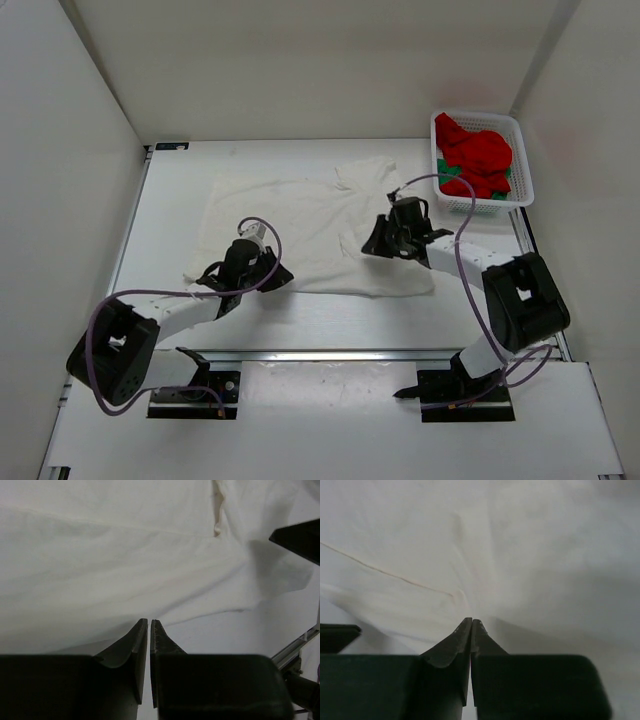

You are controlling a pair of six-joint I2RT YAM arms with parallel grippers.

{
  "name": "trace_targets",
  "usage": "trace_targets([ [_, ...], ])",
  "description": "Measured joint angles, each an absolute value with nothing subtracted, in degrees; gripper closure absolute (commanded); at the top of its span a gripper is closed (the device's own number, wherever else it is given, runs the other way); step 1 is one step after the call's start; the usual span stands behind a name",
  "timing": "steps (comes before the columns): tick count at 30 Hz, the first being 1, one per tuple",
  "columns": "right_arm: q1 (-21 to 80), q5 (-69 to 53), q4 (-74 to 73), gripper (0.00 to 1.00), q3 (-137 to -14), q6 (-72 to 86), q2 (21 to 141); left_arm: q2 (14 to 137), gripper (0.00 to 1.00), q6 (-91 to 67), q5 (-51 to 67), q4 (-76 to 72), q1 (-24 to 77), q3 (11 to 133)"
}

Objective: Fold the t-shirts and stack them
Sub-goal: Fold the flattened tshirt in 1/3 of the way

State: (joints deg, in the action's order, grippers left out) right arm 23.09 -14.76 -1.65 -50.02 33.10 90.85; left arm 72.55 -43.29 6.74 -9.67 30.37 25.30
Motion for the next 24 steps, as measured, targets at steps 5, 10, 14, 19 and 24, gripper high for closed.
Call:
trace_targets([
  [5,22.13,-10.02,-4.36,1.0,-38.87,32.49,83.11,75.88,0.82,-42.37,6.07,-8.93,30.81,25.74],
  [10,20.6,-5.13,-5.56,1.0,-33.58,31.81,78.72,78.96,0.82,-41.52,6.07,-8.14,28.1,25.76],
  [14,20.12,-3.66,-4.58,1.0,-29.69,32.51,76.36,81.03,0.82,-42.09,9.19,-9.3,25.82,25.43],
  [19,20.12,-3.44,-4.32,1.0,-25.5,33.63,71.29,78.26,0.83,-43.35,10.94,-12.69,25.89,20.91],
  [24,21.37,-3.49,-8.67,0.99,-23.53,35.53,66.54,67.88,0.81,-45.71,11.57,-11.16,28.29,13.21],
])
